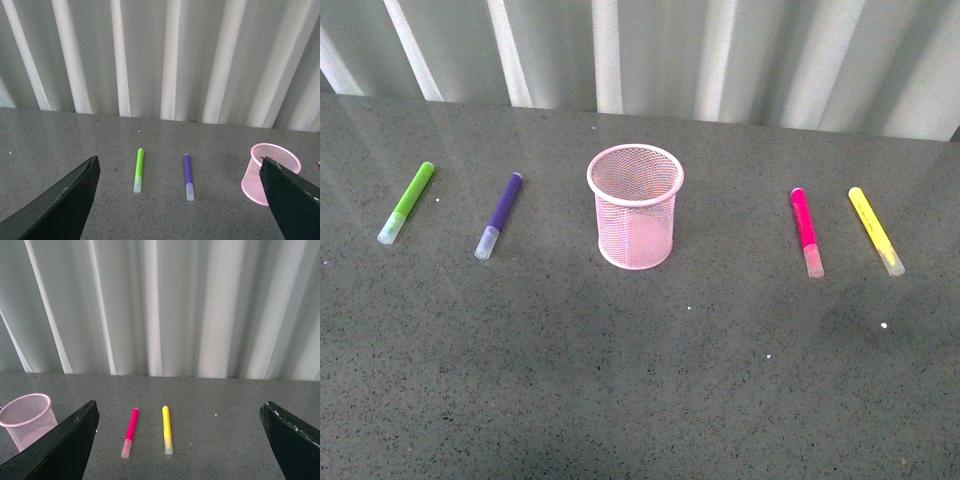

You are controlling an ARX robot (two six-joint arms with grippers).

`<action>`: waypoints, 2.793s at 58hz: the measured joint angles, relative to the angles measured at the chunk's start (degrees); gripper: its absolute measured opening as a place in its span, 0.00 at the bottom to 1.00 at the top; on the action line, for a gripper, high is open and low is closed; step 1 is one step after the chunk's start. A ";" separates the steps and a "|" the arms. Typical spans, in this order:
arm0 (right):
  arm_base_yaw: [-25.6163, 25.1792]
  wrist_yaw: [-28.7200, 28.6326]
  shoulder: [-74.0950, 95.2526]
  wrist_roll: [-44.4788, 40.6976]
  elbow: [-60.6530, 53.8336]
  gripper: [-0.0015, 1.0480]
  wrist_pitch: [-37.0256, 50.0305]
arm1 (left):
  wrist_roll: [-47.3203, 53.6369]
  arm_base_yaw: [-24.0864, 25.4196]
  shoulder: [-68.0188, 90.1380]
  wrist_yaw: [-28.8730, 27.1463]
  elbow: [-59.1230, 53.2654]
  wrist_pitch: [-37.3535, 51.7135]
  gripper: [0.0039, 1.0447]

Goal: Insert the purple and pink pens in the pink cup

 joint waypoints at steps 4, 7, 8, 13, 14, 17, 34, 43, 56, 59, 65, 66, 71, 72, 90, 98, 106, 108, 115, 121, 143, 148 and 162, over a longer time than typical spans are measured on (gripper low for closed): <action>0.00 0.00 0.00 0.00 0.00 0.93 0.00 | 0.02 0.00 0.00 0.00 0.00 0.00 0.94; 0.00 0.00 0.00 0.00 0.00 0.93 0.00 | 0.00 0.00 0.00 0.00 0.00 0.00 0.94; 0.00 0.00 0.00 0.00 0.00 0.93 0.00 | 0.00 0.00 0.00 0.00 0.00 0.00 0.94; 0.00 0.00 0.00 0.00 0.00 0.93 0.00 | 0.00 0.00 0.00 0.00 0.00 0.00 0.94; 0.00 0.00 0.00 0.00 0.00 0.93 0.00 | 0.00 0.00 0.00 0.00 0.00 0.00 0.94; 0.00 0.00 0.00 0.00 0.00 0.93 0.00 | 0.00 0.00 0.00 0.00 0.00 0.00 0.94; 0.00 0.00 0.00 0.00 0.00 0.93 0.00 | 0.00 0.00 0.00 0.00 0.00 0.00 0.94; 0.00 0.00 0.00 0.00 0.00 0.93 0.00 | 0.00 0.00 0.00 0.00 0.00 0.00 0.94; 0.00 0.00 0.00 0.00 0.00 0.93 0.00 | 0.00 0.00 0.00 0.00 0.00 0.00 0.94; 0.00 0.00 0.00 0.00 0.00 0.93 0.00 | 0.00 0.00 0.00 0.00 0.00 0.00 0.94; 0.00 0.00 0.00 0.00 0.00 0.93 0.00 | -8.17 0.55 8.17 -2.34 4.94 -11.72 0.94; 0.00 0.00 0.00 0.00 0.00 0.93 0.00 | -9.07 0.55 9.57 -2.54 5.46 -12.07 0.94; 0.00 0.00 0.00 0.00 0.00 0.93 0.00 | -13.20 1.05 20.92 -1.57 8.35 -7.08 0.94; 0.00 0.00 0.00 0.00 0.00 0.93 0.00 | -13.51 1.07 23.87 -0.72 9.40 -5.07 0.94; 0.00 0.00 0.00 0.00 0.00 0.93 0.00 | -3.32 -1.73 81.31 5.16 42.45 0.42 0.94; 0.00 0.00 0.00 0.00 0.00 0.93 0.00 | 0.04 -2.12 94.79 5.60 54.80 -4.24 0.94; 0.00 0.00 0.00 0.00 0.00 0.93 0.00 | 1.84 -2.25 103.47 6.56 65.16 -4.94 0.94; 0.00 0.00 0.00 0.00 0.00 0.93 0.00 | 2.64 -2.43 106.64 7.87 68.96 -6.51 0.94; 0.00 0.00 0.00 0.00 0.00 0.93 0.00 | 5.07 -2.95 114.29 7.02 76.19 -10.34 0.94; 0.00 0.02 0.00 0.00 0.00 0.93 0.00 | 6.12 -3.21 117.77 6.10 78.20 -11.98 0.94; 0.00 0.02 0.00 0.00 0.00 0.93 0.00 | 6.84 -6.25 124.48 7.06 80.02 -12.22 0.94; 0.00 0.00 0.00 0.00 0.00 0.93 0.00 | 6.91 -7.32 126.05 5.92 81.42 -12.13 0.94; 0.00 0.00 0.00 0.00 0.00 0.93 0.00 | 7.06 -8.48 130.81 3.23 83.67 -11.15 0.94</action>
